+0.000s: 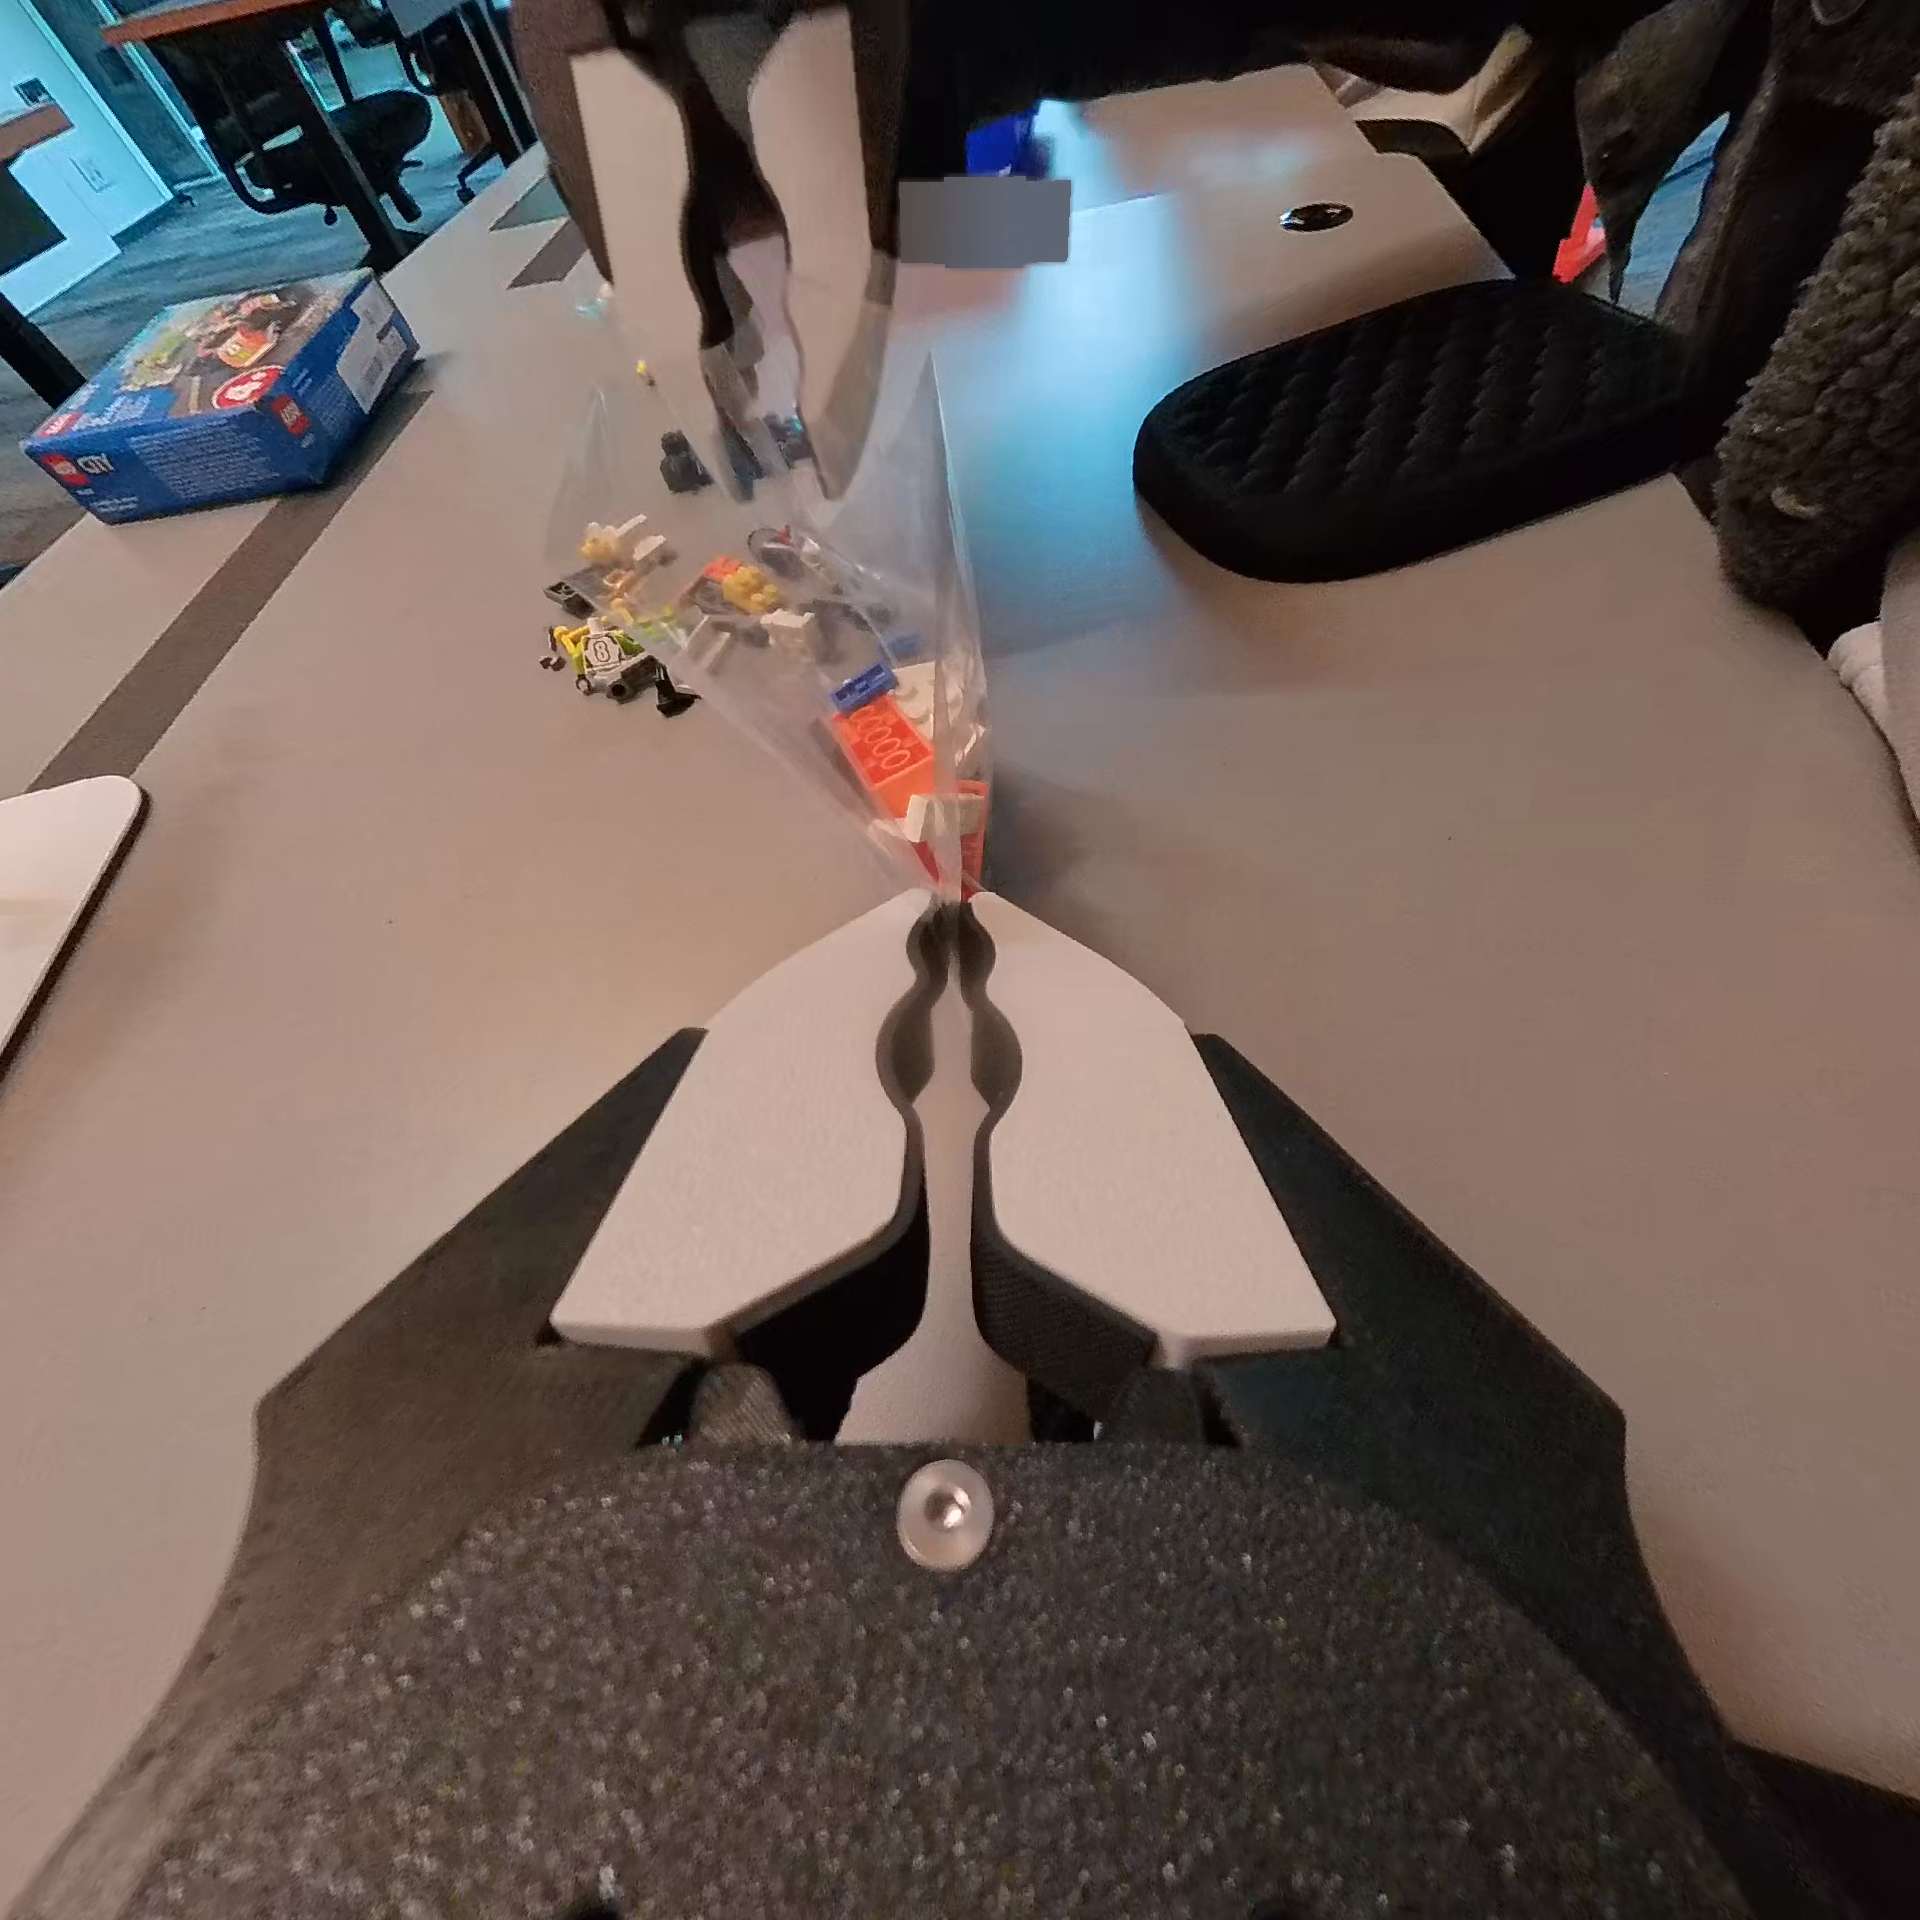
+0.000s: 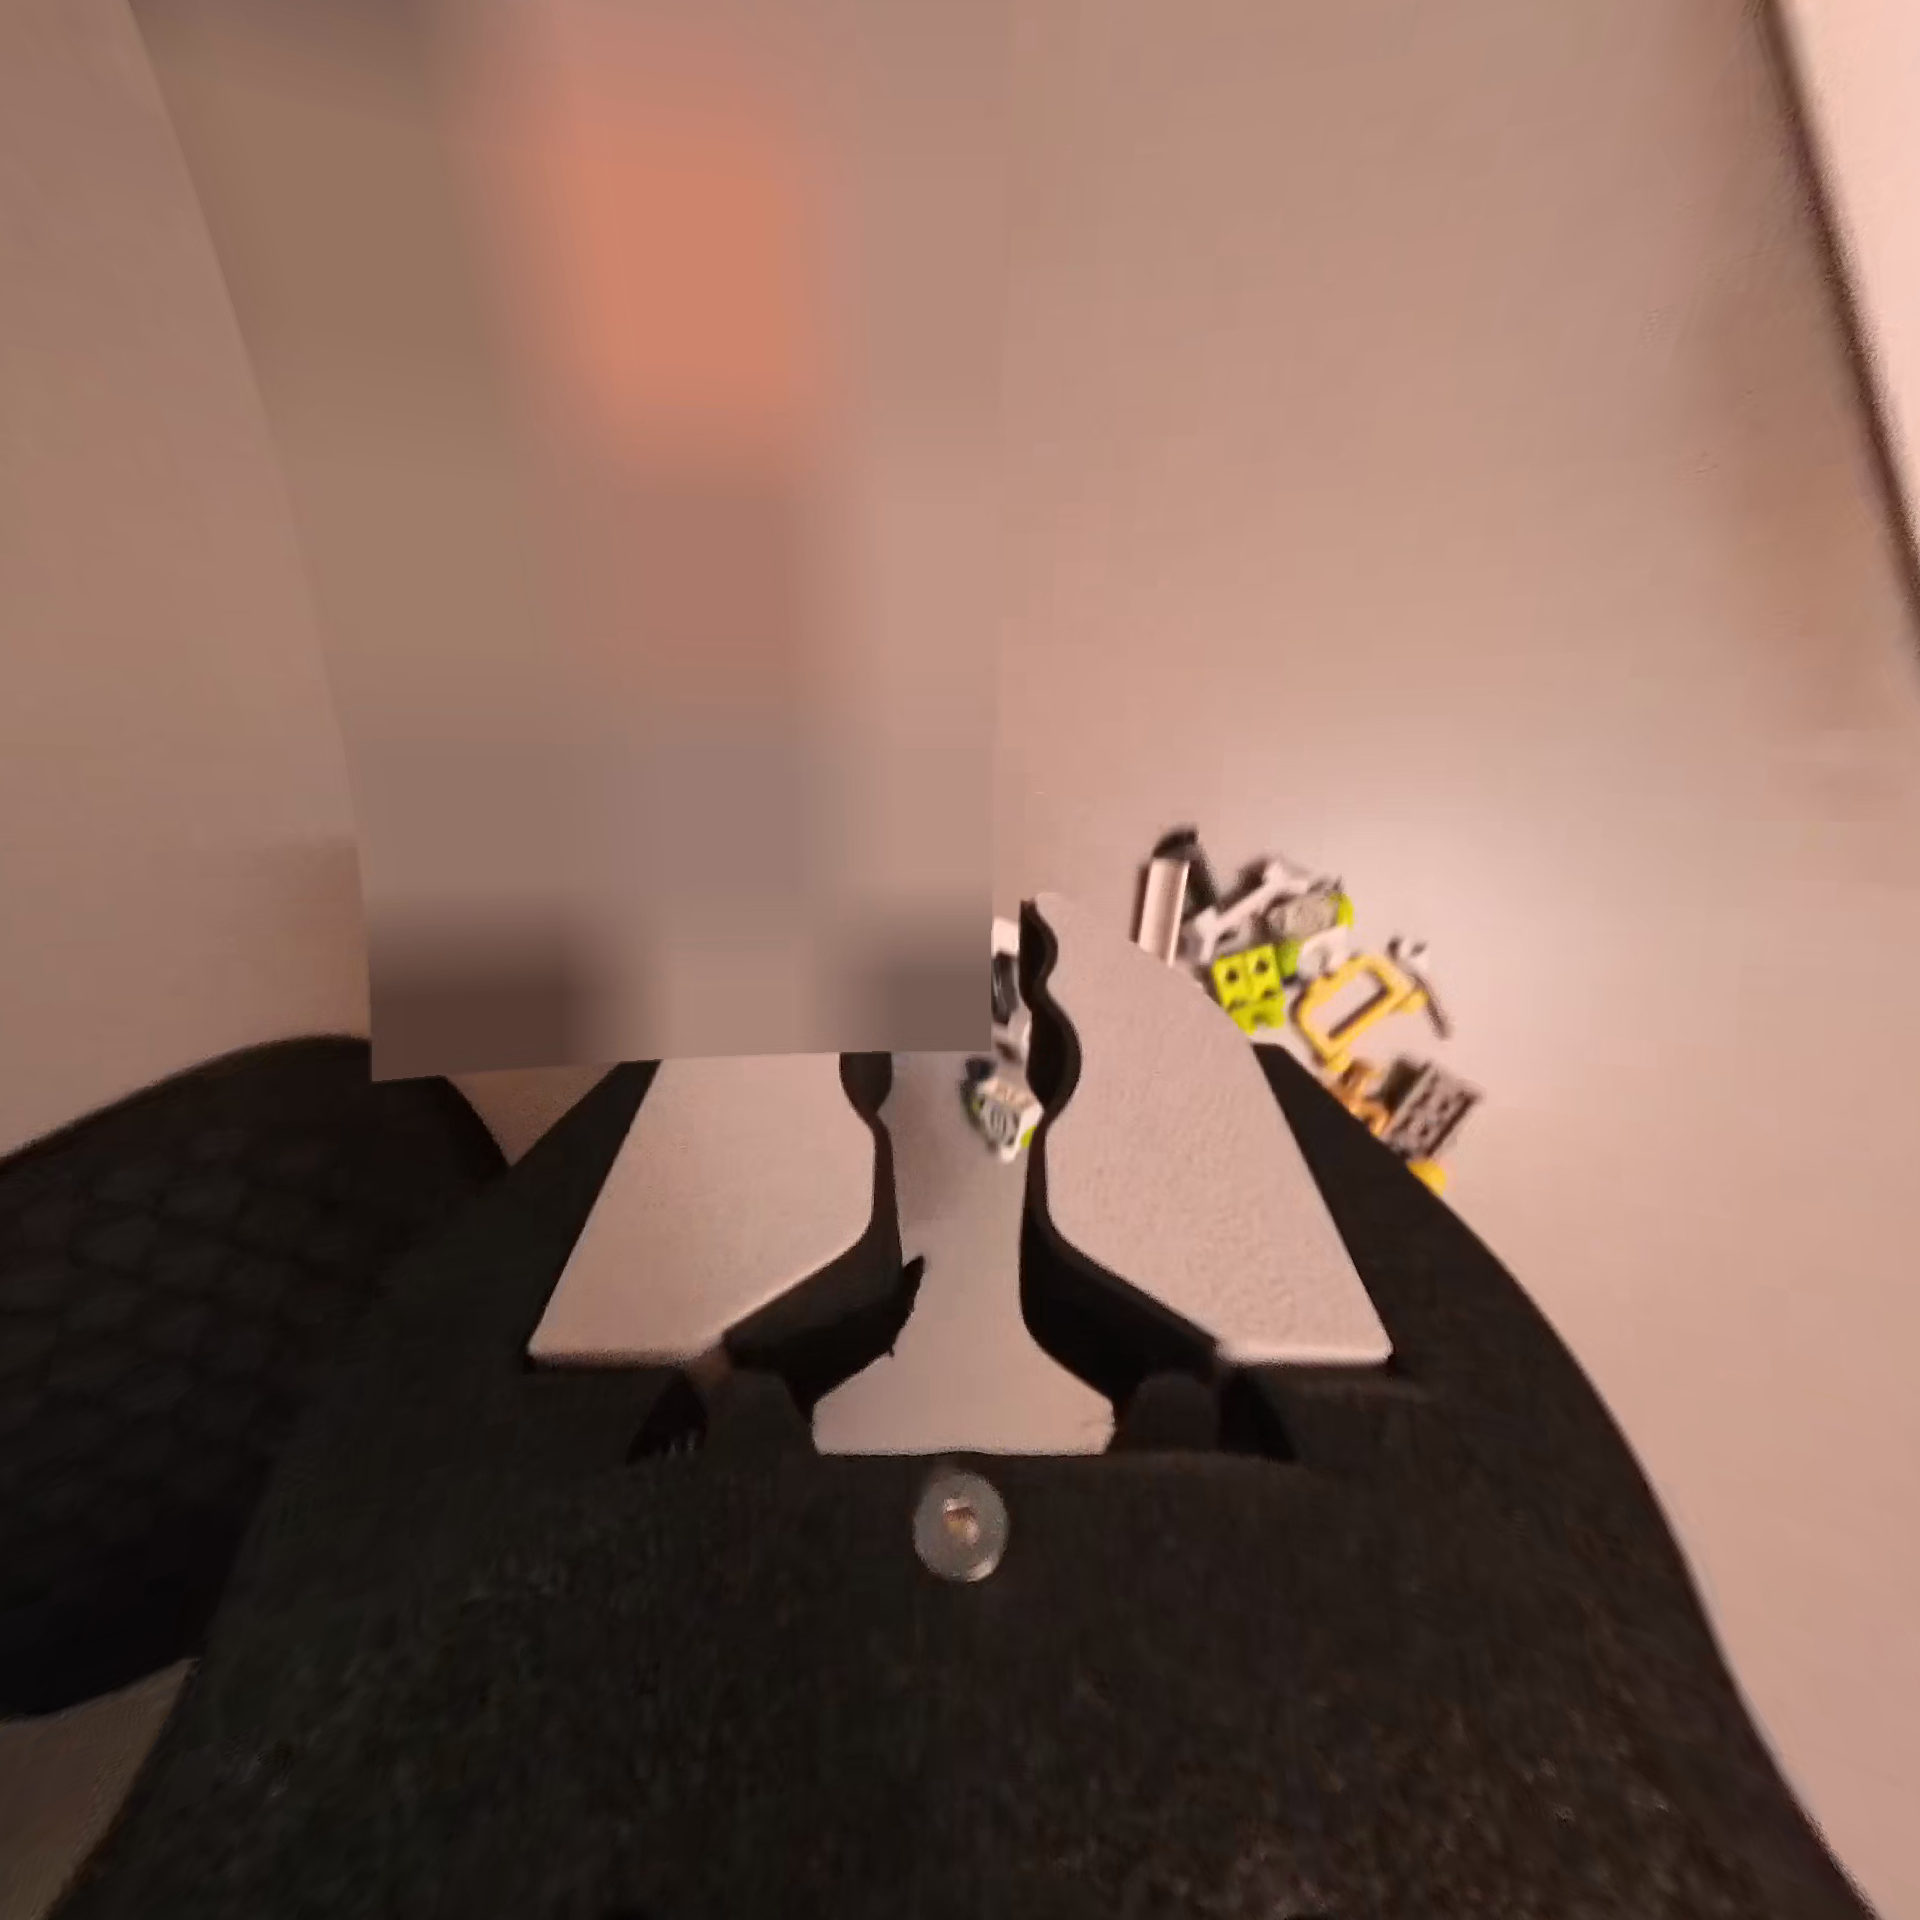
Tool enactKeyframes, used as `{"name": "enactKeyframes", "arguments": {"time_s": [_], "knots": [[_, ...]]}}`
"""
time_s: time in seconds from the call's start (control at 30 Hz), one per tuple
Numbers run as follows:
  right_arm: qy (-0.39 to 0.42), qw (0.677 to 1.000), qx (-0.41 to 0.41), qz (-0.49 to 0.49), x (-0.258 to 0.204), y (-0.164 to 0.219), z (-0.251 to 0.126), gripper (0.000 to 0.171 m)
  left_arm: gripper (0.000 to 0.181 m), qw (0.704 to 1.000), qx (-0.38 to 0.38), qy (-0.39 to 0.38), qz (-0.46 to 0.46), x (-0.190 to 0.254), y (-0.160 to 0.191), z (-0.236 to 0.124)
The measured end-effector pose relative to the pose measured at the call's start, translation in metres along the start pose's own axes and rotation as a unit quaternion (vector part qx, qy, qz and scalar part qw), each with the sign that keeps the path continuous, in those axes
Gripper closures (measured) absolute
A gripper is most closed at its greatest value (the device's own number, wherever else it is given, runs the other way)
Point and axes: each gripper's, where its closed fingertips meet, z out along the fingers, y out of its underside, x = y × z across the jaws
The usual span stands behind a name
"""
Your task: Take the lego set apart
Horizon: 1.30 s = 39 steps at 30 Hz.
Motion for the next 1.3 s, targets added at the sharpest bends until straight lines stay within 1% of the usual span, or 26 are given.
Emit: {"name": "enactKeyframes", "arguments": {"time_s": [0.07,0.17,0.27,0.33,0.53,0.67,0.77,0.83,0.87,0.93,0.97,1.13,1.17,1.3], "knots": [[0.013,0.999,-0.029,0.013,0.002,0.017,0.010,0.141,0.180,1.000,0.000,0.000,-0.001,0.000,0.000,0.000],[0.021,0.998,-0.037,0.040,0.001,0.028,0.023,0.121,0.180,1.000,0.000,0.001,-0.001,0.000,0.000,0.000],[0.026,0.998,-0.038,0.050,-0.001,0.032,0.035,0.110,0.180,1.000,0.000,0.001,-0.001,0.000,0.000,0.000],[0.035,0.997,-0.042,0.047,-0.001,0.033,0.041,0.107,0.180,1.000,0.000,0.000,-0.001,0.000,0.000,0.000],[0.033,0.998,-0.036,0.047,-0.001,0.032,0.047,0.116,0.180,1.000,0.000,0.000,-0.001,-0.001,0.000,0.000],[0.011,0.998,-0.029,0.048,-0.009,0.031,0.048,0.132,0.180,1.000,0.000,0.001,-0.001,-0.001,0.000,0.000],[0.009,0.998,-0.020,0.051,-0.009,0.032,0.047,0.149,0.180,1.000,-0.001,0.001,-0.001,-0.001,0.000,0.000],[0.008,0.998,-0.017,0.053,-0.009,0.033,0.047,0.157,0.180,1.000,-0.001,0.001,0.000,-0.001,0.000,0.000],[0.008,0.998,-0.017,0.054,-0.009,0.033,0.047,0.160,0.180,1.000,-0.001,0.001,0.000,-0.001,0.000,0.000],[0.006,0.998,-0.016,0.056,-0.011,0.032,0.047,0.170,0.180,1.000,-0.001,0.001,0.001,-0.001,0.000,0.000],[0.008,0.998,-0.015,0.055,-0.011,0.032,0.048,0.171,0.180,1.000,-0.001,0.001,0.001,-0.001,0.000,0.000],[0.018,0.999,-0.024,0.042,-0.010,0.034,0.046,0.170,0.180,1.000,-0.002,0.001,0.002,0.000,-0.001,0.000],[0.018,0.999,-0.024,0.036,-0.010,0.033,0.045,0.160,0.180,1.000,-0.001,0.001,0.002,0.000,-0.001,0.000],[0.011,1.000,-0.027,0.010,-0.008,0.026,0.042,0.134,0.180,1.000,-0.001,0.002,0.000,0.000,-0.001,0.000]]}}
